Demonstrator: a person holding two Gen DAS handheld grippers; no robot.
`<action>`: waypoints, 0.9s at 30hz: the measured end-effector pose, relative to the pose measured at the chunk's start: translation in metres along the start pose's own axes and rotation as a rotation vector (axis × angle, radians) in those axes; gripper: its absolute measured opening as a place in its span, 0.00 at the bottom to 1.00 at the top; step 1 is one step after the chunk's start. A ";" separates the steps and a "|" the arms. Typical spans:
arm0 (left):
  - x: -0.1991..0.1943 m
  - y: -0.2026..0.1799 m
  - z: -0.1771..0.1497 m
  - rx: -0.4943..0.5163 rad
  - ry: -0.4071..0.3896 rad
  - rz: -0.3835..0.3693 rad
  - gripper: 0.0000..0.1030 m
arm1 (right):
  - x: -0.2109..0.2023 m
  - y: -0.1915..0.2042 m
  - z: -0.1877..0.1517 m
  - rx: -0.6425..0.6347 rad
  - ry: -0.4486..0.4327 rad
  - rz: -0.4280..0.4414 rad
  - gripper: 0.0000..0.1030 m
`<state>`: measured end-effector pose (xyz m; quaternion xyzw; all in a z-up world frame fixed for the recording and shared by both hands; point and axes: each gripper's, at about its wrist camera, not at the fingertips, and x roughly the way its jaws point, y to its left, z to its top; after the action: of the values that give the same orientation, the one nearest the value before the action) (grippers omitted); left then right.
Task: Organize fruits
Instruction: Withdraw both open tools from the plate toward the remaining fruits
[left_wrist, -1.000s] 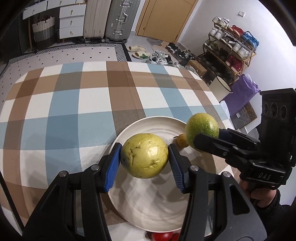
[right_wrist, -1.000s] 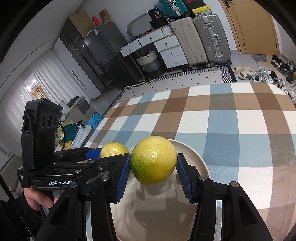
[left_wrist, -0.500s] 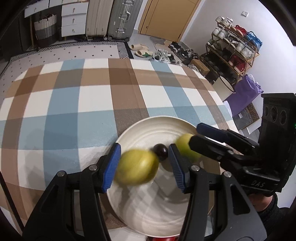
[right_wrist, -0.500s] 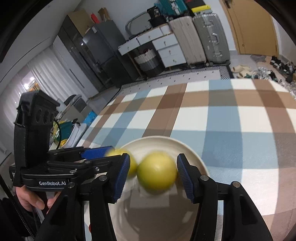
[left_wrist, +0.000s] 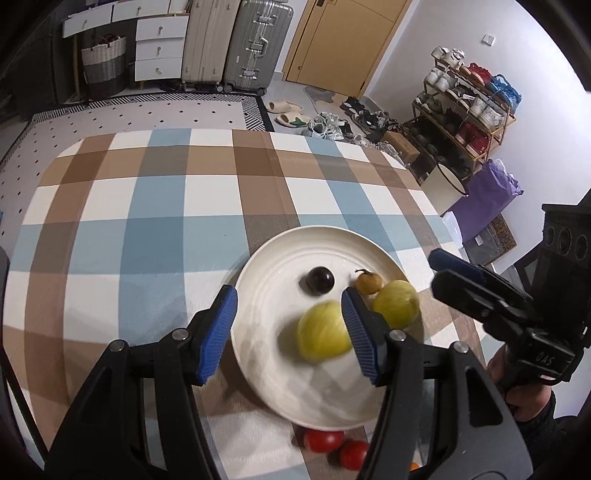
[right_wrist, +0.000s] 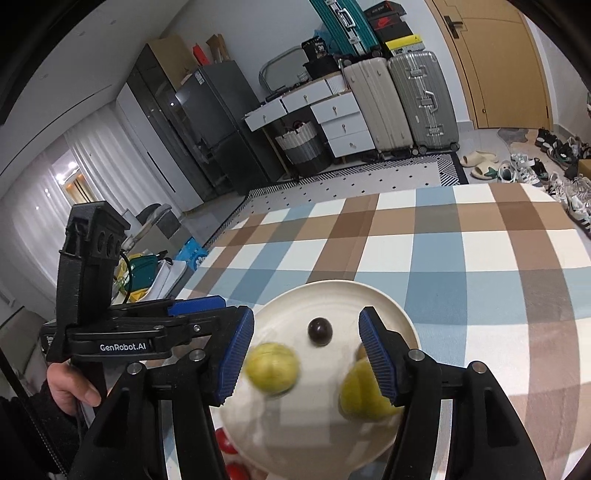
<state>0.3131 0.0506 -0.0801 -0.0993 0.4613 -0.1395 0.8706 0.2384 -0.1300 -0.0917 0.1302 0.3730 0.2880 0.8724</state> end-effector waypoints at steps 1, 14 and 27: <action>-0.004 0.000 -0.003 0.000 -0.005 0.001 0.54 | -0.004 0.002 -0.002 0.000 -0.005 0.003 0.59; -0.064 -0.015 -0.055 0.027 -0.074 0.014 0.54 | -0.060 0.038 -0.045 -0.037 -0.055 0.016 0.59; -0.099 -0.036 -0.112 0.071 -0.128 0.070 0.76 | -0.097 0.056 -0.084 -0.036 -0.112 -0.015 0.79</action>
<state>0.1616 0.0451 -0.0552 -0.0609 0.4027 -0.1188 0.9055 0.1011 -0.1422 -0.0687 0.1277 0.3192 0.2803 0.8962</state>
